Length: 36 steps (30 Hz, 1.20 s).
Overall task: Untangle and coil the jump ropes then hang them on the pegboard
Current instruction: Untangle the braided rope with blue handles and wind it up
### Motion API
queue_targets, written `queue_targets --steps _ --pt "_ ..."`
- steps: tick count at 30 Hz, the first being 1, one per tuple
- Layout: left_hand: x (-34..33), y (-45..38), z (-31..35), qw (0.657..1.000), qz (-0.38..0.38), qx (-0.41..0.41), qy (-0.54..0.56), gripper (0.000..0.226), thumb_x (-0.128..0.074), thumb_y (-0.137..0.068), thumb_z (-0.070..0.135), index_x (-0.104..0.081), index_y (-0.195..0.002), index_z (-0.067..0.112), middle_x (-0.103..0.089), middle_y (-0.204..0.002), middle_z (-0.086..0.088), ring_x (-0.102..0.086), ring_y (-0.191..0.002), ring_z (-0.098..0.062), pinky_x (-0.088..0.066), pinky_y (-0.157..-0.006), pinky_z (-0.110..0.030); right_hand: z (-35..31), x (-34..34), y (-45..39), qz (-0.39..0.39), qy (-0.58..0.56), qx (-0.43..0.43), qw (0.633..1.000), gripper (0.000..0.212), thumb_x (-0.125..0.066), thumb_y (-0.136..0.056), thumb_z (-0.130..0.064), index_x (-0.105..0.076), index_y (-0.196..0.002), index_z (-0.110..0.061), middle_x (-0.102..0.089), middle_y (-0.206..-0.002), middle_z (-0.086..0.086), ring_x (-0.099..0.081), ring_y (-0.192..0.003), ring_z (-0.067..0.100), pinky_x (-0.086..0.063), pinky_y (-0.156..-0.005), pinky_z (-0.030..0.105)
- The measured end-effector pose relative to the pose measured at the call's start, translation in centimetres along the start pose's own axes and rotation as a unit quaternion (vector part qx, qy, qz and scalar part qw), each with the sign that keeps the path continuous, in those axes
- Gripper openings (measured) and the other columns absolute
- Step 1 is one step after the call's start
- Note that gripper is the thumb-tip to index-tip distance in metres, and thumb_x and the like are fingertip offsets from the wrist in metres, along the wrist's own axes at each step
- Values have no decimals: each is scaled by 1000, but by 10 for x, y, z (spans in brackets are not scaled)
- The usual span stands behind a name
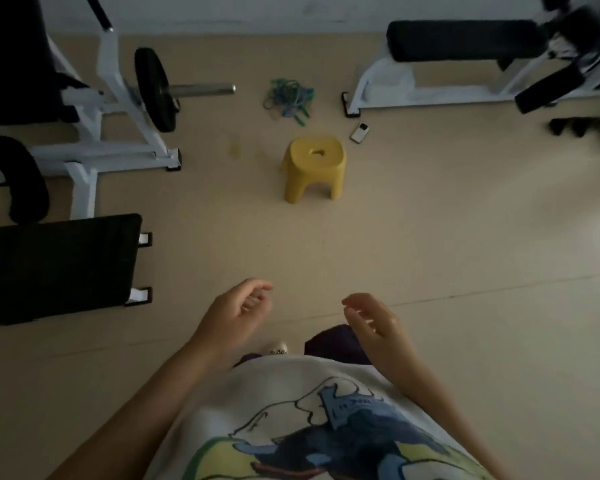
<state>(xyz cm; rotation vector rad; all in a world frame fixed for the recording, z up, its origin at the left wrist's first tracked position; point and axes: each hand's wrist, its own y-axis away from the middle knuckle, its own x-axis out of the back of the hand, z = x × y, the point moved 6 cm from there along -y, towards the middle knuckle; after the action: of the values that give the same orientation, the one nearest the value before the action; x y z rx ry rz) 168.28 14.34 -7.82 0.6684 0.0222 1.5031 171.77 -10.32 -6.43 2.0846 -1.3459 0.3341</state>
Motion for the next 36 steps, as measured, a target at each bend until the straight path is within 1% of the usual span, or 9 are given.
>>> queue_targets --steps 4,7,10,14,17,22,27,31,36 --pt "17 -136 74 999 -22 -41 -16 17 -59 -100 25 -63 -115 33 -67 -106 10 -67 -93 -10 -54 -84 -29 9 57 -100 27 -21 -37 999 17 -53 -100 -27 -56 -99 -44 -65 -102 -15 -61 -90 -2 -50 -76 22" --pt "30 -237 121 998 -13 -59 -14 22 -57 -92 39 -63 -113 35 -67 -105 10 -68 -91 -9 -54 -84 -30 20 97 -189 34 -33 -58 997 16 -54 -99 -26 -57 -100 -42 -65 -103 -12 -62 -89 -1 -52 -77 28" --pt "46 -328 164 999 5 -47 -12 14 -60 -96 32 -62 -108 40 -68 -103 9 -68 -90 -13 -55 -85 -35 15 143 -289 25 -27 -58 998 16 -54 -100 -20 -57 -98 -36 -65 -103 -5 -63 -92 8 -53 -80 33" --pt "74 -421 210 1000 20 -12 9 17 -57 -91 40 -62 -106 45 -70 -101 13 -68 -91 -10 -55 -85 -29 -29 199 -421 3 -4 -41 999 11 -54 -99 -14 -61 -103 -22 -64 -94 -2 -62 -88 17 -44 -70 12" --pt "101 -478 216 998 44 23 30 20 -59 -100 25 -64 -108 43 -70 -99 18 -67 -92 -8 -54 -85 -24 -80 228 -521 -26 18 -2 999 12 -55 -99 -16 -64 -107 -15 -64 -91 -3 -62 -88 17 -44 -71 18" --pt "162 -585 197 991 90 78 59 24 -59 -100 20 -64 -104 43 -72 -95 11 -67 -84 2 -45 -68 -5 -160 234 -687 -67 53 70 994 10 -54 -99 -28 -61 -103 -33 -62 -97 -19 -56 -89 -10 -40 -69 6" --pt "243 -715 186 987 97 88 95 22 -59 -99 19 -67 -105 40 -73 -90 6 -68 -82 -1 -52 -77 -19 -229 222 -835 -71 101 71 990 11 -51 -99 -35 -57 -108 -38 -62 -102 -15 -56 -91 -9 -40 -72 13" --pt "311 -807 211 991 76 70 90 27 -59 -100 20 -64 -101 46 -71 -88 24 -67 -82 3 -45 -70 -8 -282 214 -913 -90 98 41 990 12 -48 -99 -39 -56 -108 -41 -62 -101 -19 -56 -92 -9 -41 -70 8" --pt "364 -901 256 994 57 50 74 23 -58 -101 26 -62 -106 48 -69 -106 12 -66 -95 -8 -47 -79 -23 -319 232 -989 -88 70 17 994 14 -52 -99 -32 -60 -110 -31 -63 -100 -14 -57 -89 -5 -42 -70 4"
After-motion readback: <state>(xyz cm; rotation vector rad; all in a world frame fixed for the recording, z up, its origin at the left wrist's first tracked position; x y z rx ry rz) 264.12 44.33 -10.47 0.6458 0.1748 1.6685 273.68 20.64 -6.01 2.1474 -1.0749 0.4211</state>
